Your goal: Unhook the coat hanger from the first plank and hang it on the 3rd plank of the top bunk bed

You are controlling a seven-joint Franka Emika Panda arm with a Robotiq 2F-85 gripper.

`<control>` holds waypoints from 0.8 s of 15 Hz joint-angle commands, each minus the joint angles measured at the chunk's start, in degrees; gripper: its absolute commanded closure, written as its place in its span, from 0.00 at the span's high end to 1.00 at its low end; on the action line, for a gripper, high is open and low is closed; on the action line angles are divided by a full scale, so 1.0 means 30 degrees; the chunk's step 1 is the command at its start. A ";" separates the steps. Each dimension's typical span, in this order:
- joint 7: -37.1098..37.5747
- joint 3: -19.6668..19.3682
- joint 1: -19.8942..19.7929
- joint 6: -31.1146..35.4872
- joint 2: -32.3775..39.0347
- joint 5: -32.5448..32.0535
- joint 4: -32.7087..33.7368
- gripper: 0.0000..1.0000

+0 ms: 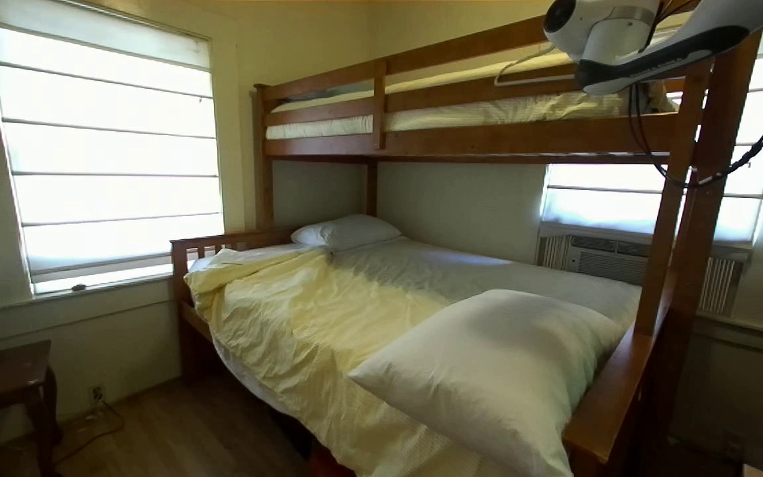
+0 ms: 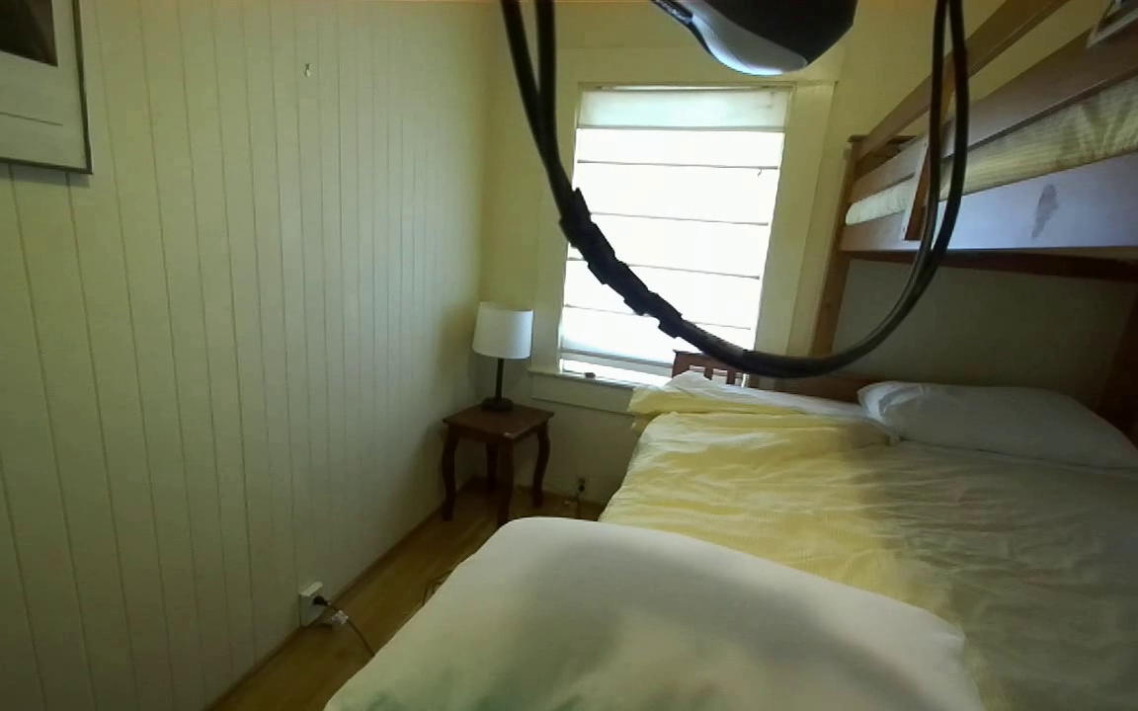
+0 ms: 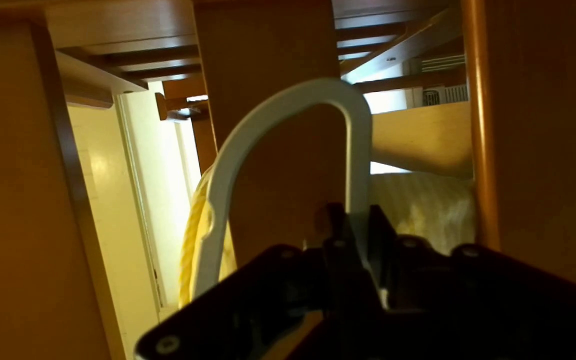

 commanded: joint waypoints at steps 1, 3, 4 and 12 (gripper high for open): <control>-0.0256 0.0182 -0.0101 0.0230 0.0528 -0.0679 0.0950 0.03; -0.0402 0.0237 -0.0097 0.0485 0.0548 -0.1013 0.1235 0.03; -0.0566 0.0248 -0.0093 0.0890 0.0552 -0.1289 0.1363 0.03; -0.1343 0.0751 0.0258 0.4843 0.1136 -0.3878 0.2001 0.03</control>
